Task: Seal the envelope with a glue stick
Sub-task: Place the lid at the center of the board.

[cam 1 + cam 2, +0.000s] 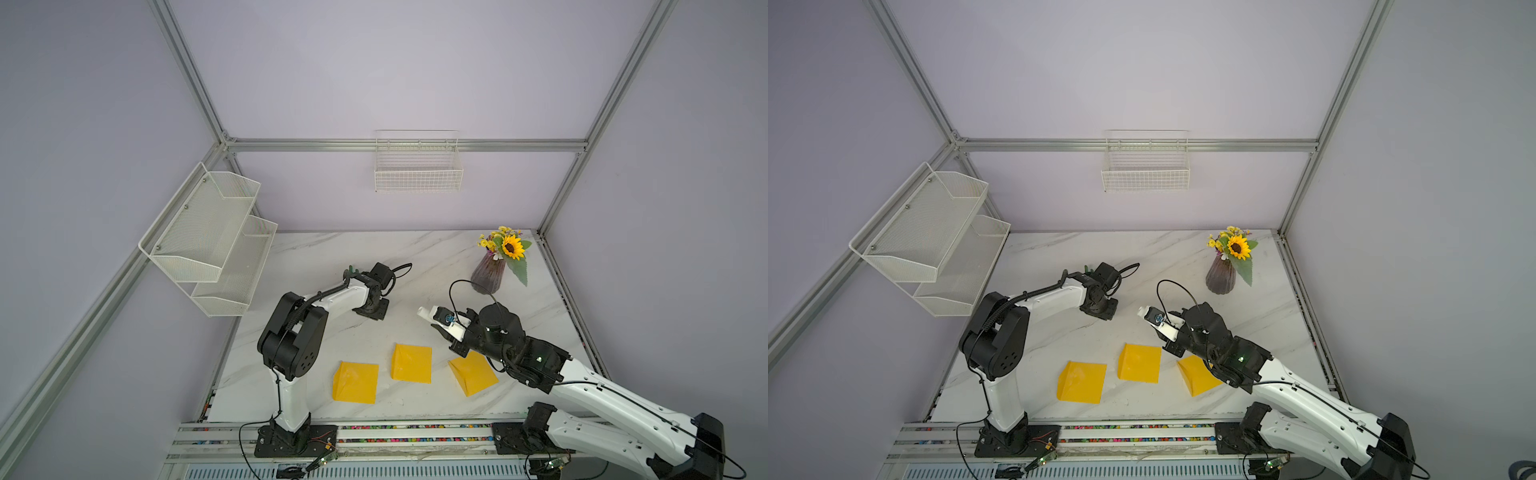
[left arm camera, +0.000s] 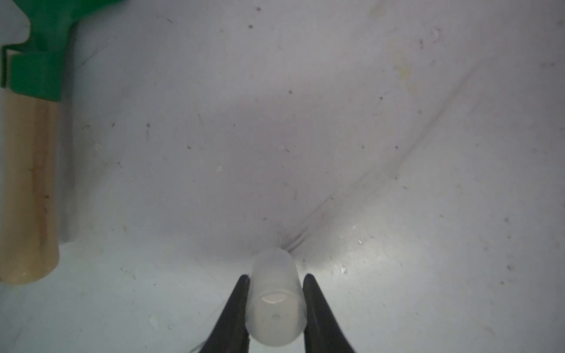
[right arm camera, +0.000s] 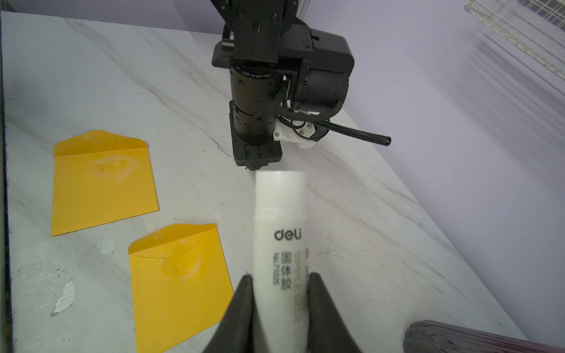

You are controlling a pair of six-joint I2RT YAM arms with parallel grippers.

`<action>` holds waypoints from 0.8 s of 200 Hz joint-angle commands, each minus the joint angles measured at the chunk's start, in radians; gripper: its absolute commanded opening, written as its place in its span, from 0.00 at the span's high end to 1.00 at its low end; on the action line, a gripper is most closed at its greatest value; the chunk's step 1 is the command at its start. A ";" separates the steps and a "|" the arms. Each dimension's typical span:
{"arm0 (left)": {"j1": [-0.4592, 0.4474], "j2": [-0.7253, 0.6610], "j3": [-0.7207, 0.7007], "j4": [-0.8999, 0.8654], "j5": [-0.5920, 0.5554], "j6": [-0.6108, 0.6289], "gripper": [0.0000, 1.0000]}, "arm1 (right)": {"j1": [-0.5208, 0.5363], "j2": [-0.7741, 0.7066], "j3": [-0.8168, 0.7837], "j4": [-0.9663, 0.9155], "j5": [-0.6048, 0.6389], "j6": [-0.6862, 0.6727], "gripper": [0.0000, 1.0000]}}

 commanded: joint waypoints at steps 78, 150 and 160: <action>0.072 0.110 0.130 -0.005 0.040 0.039 0.74 | 0.000 0.004 0.062 -0.028 0.031 0.038 1.00; 0.073 0.043 0.165 -0.045 0.058 0.039 0.48 | 0.000 0.004 0.116 -0.003 0.044 0.110 1.00; 0.073 0.010 0.160 -0.046 0.058 0.039 0.47 | 0.000 0.004 0.122 0.005 0.047 0.120 1.00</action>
